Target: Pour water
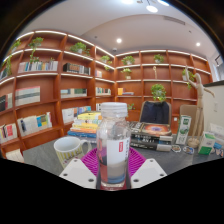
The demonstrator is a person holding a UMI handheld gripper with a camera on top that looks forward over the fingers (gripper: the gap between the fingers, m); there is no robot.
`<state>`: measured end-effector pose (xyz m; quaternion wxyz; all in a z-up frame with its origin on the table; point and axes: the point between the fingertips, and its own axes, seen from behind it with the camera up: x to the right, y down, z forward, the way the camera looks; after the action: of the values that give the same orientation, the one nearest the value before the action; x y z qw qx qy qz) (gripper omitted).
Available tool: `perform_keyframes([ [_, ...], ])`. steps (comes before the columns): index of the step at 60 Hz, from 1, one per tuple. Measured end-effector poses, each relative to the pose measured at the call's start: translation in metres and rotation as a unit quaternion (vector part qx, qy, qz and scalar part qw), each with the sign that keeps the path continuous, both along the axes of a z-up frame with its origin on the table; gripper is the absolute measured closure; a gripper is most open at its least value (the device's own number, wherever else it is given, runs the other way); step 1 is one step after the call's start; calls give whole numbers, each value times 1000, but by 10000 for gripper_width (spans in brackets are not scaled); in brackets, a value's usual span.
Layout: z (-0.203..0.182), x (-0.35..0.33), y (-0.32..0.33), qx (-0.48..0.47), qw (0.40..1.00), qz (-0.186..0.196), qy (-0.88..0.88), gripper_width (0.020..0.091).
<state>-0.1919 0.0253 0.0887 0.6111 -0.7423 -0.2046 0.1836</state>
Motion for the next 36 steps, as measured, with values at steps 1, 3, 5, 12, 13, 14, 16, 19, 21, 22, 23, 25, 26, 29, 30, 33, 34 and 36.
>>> perform_keyframes([
  [1,-2,1,0,-1,1000,-2,0,731],
  [3,-1,2,-1,-2,1000,-3,7,734],
  [5,-3,6,2,-4,1000,-4,12,732],
  [12,-1,5,-1,2,1000,-3,15,695],
  [13,-1,5,-1,3,1000,-3,13,684],
  [14,-1,5,-1,4,1000,-3,11,678],
  [16,-1,4,-2,5,1000,-5,6,644],
  [19,-2,4,-3,2,1000,-9,-2,613],
  [21,-5,4,-5,-5,1000,-10,-8,590],
  [22,-6,3,-7,-10,1000,-11,-9,565],
  [23,-8,4,-10,-16,1000,-13,-11,529],
  [25,-11,6,-16,-27,999,-16,-11,442],
  [26,-11,7,-21,-29,999,-15,-9,401],
  [29,-9,8,-37,-28,1000,-9,-4,312],
  [30,-10,9,-43,-27,1000,-8,-6,291],
  [33,-12,18,-61,-27,999,-11,-15,256],
  [34,-11,23,-67,-26,999,-15,-16,251],
  [36,-11,32,-78,-23,999,-24,-16,251],
])
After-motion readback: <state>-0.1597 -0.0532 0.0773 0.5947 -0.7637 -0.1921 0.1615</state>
